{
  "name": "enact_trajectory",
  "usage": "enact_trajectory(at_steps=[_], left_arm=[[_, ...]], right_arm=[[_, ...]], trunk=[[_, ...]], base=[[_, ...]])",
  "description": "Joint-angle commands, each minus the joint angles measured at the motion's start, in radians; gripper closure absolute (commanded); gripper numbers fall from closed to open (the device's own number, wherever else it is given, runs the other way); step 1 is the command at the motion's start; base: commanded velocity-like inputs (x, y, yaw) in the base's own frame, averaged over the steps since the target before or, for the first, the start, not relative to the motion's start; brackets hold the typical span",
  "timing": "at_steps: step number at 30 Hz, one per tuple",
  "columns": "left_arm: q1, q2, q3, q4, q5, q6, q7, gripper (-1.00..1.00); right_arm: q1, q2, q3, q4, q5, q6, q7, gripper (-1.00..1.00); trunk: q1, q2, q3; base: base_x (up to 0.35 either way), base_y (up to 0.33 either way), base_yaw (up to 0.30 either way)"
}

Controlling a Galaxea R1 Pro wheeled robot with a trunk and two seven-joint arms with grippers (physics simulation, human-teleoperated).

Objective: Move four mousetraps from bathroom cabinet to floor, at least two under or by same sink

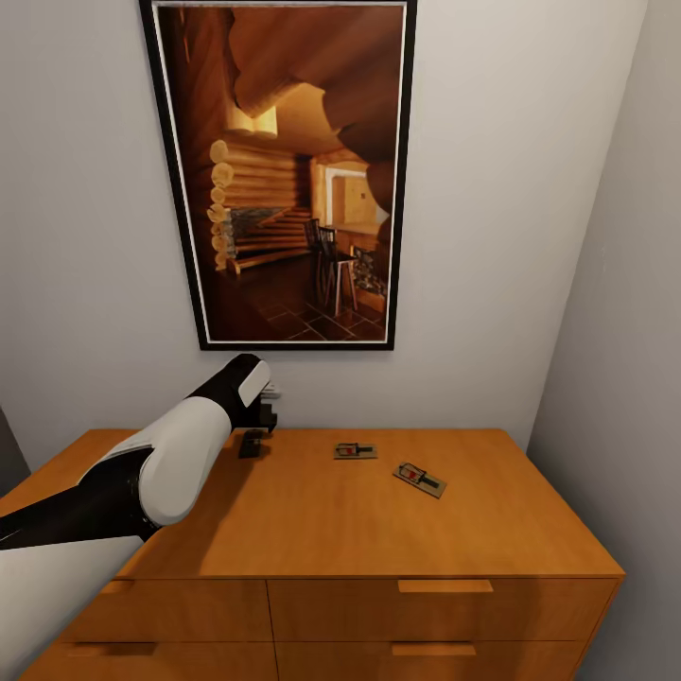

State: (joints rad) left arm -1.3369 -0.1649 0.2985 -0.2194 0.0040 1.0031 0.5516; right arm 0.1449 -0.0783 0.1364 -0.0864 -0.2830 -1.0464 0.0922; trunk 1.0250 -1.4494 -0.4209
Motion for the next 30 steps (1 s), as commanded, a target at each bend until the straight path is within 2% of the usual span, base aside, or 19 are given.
enact_trajectory(at_steps=[1, 17, 22, 28, 30], left_arm=[[-0.001, -0.001, 0.005, -0.002, 0.001, 0.003, 0.005, -1.0], [0.0, -0.001, 0.005, -0.001, 0.001, 0.003, 0.006, -1.0], [0.001, -0.001, 0.005, 0.0, 0.001, 0.003, 0.005, -1.0], [0.001, -0.001, 0.005, 0.0, 0.001, 0.003, 0.006, -1.0], [0.001, -0.001, 0.005, 0.0, 0.001, 0.003, 0.006, -1.0]], right_arm=[[0.003, -0.001, 0.003, -0.001, -0.014, -0.001, 0.012, 1.0], [0.016, 0.001, 0.003, 0.005, -0.01, -0.001, 0.008, 1.0], [0.016, 0.001, 0.003, 0.046, -0.01, -0.001, 0.008, 1.0], [0.016, 0.001, 0.003, 0.068, -0.009, 0.06, 0.01, 1.0], [0.016, 0.002, 0.003, 0.071, -0.008, 0.121, 0.011, 1.0]], trunk=[[0.0, -0.001, -0.001], [0.0, -0.001, -0.001], [0.0, -0.001, -0.001], [0.0, -0.001, -0.001], [0.0, -0.001, -0.001]], base=[[0.0, 0.0, 0.0], [0.0, 0.0, 0.0], [0.0, 0.0, 0.0], [0.0, 0.0, 0.0], [0.0, 0.0, 0.0]])
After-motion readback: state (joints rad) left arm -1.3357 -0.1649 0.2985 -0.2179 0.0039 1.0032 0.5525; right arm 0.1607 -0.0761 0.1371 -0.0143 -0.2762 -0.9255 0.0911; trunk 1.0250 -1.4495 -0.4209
